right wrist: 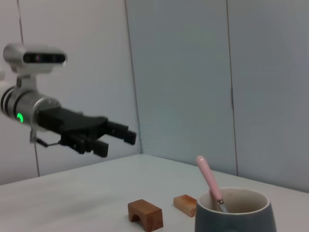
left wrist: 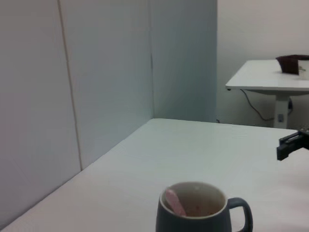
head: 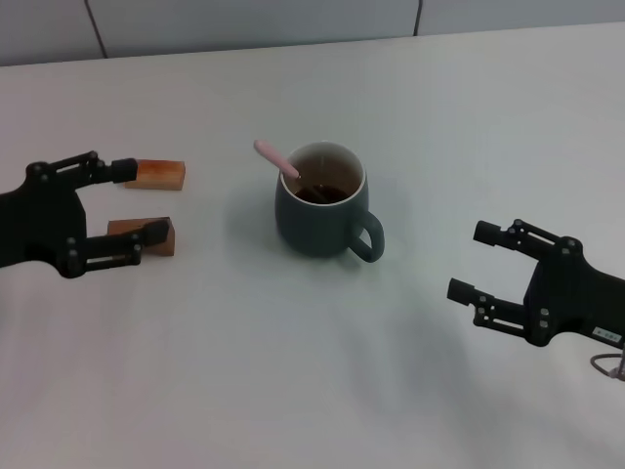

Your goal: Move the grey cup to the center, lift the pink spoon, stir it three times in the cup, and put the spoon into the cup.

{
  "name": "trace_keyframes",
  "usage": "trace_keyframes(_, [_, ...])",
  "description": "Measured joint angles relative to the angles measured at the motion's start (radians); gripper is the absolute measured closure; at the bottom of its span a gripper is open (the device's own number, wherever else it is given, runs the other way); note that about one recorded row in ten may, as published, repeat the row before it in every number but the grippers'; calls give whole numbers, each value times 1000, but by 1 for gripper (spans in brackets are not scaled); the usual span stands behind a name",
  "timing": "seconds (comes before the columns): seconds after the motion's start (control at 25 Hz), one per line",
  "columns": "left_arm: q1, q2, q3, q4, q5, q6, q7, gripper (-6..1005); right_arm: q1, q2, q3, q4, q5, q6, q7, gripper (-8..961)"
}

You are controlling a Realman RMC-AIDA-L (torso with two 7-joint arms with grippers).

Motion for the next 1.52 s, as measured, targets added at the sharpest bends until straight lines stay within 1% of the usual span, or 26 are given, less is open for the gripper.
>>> trace_keyframes(0.04, [0, 0, 0, 0, 0, 0, 0, 191, 0, 0, 0, 0, 0, 0, 0, 166])
trace_keyframes(0.12, [3, 6, -24, -52, 0, -3, 33, 191, -4, 0, 0, -12, 0, -10, 7, 166])
trace_keyframes(0.16, [4, 11, -32, -84, 1, -7, 51, 191, -4, 0, -1, -15, 0, -13, 13, 166])
trace_keyframes(0.2, [5, 23, -50, -151, 0, -15, 89, 191, -5, -2, -1, -25, -7, -16, 34, 166])
trace_keyframes(0.24, [5, 23, -50, -151, 0, -15, 89, 191, -5, -2, -1, -25, -7, -16, 34, 166])
trace_keyframes(0.36, [7, 29, -80, -207, 0, -25, 133, 191, -9, -3, 1, -61, -31, -18, 72, 166])
trace_keyframes(0.4, [13, 28, -85, -221, 3, -33, 149, 191, -17, 2, 1, -92, -42, -19, 94, 166])
trace_keyframes(0.44, [13, 28, -85, -221, 3, -33, 149, 191, -17, 2, 1, -92, -42, -19, 94, 166])
trace_keyframes(0.6, [26, 18, -80, -224, 11, -61, 157, 191, -22, 8, 1, -166, -80, -19, 167, 167])
trace_keyframes(0.76, [34, 14, -82, -226, 11, -58, 161, 191, -20, 11, 0, -204, -105, -20, 204, 167])
trace_keyframes(0.8, [34, 13, -80, -229, 11, -57, 152, 191, -21, 16, -1, -228, -115, -20, 218, 167])
trace_keyframes(0.96, [32, 11, -78, -235, 12, -58, 144, 191, -22, 19, 2, -244, -120, -20, 229, 167])
trace_keyframes(1.0, [33, 6, -81, -236, 12, -61, 144, 191, -20, 19, 2, -247, -120, -20, 236, 167])
trace_keyframes(1.08, [33, 4, -85, -236, 12, -62, 144, 191, -18, 19, 2, -249, -120, -20, 239, 167])
trace_keyframes(1.52, [33, 0, -83, -238, 12, -65, 144, 191, -16, 18, 2, -262, -133, -16, 257, 166])
